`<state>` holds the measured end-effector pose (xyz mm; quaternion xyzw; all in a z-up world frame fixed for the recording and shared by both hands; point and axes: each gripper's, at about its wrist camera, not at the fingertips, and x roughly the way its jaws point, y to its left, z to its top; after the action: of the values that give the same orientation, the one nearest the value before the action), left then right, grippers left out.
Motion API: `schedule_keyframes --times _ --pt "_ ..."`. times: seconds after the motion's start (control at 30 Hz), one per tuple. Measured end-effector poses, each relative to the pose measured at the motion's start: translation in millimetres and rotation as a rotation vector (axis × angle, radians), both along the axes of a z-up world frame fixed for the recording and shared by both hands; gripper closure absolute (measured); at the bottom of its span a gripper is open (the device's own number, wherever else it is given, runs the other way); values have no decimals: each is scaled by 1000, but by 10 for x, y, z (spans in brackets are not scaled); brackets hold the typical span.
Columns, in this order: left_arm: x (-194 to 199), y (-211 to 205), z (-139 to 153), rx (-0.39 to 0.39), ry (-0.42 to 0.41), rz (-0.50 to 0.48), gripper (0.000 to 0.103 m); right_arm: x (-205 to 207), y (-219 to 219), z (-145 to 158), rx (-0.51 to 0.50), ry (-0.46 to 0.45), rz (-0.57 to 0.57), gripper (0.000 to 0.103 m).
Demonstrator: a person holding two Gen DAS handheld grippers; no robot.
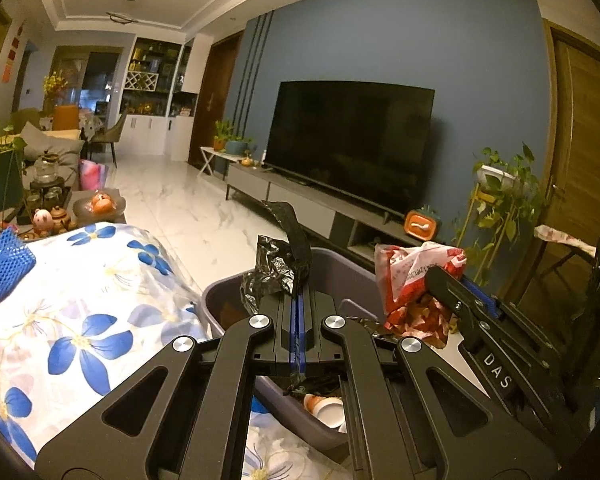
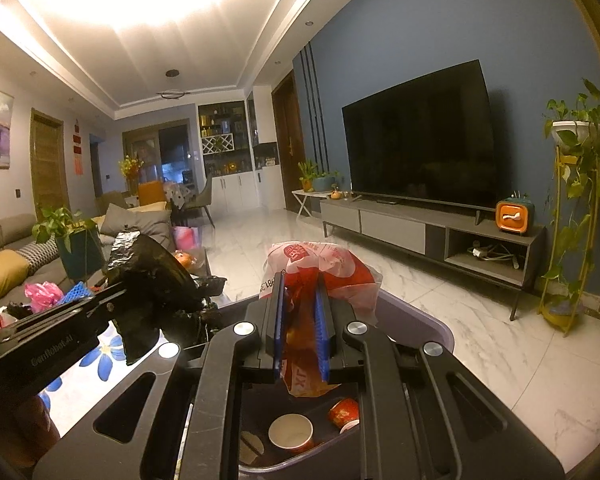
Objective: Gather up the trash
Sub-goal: 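Open both grippers over the grey bin to drop the two bags, then grasp the red-and-white plastic bag with the left gripper while the right grasps the pink bag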
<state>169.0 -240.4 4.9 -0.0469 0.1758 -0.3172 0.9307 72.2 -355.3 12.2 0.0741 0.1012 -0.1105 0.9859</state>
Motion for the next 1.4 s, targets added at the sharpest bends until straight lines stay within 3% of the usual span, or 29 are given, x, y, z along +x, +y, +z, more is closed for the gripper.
schedule_keyframes --times 0.33,0.63,0.73,0.83,1.07,1.27,1.4 --pt "88 -133 -100 19 12 -14 103 138 -53 -40 14 16 -4 87" --pt "138 -280 -170 46 34 -51 102 206 -139 -84 38 7 10 80" --pt "158 -309 -204 67 44 -58 82 211 -194 -109 56 10 1 76" --pt "144 -285 -214 58 40 -57 56 175 -219 -128 61 2 -12 61" --pt "69 -70 -182 25 16 15 21 61 -225 -97 58 -23 -34 49" --pt "-72 250 -142 44 -13 137 11 -89 -134 -69 45 -46 -60 28" --pt "-157 520 -122 63 -24 224 9 -166 -37 -65 40 -54 -56 22"
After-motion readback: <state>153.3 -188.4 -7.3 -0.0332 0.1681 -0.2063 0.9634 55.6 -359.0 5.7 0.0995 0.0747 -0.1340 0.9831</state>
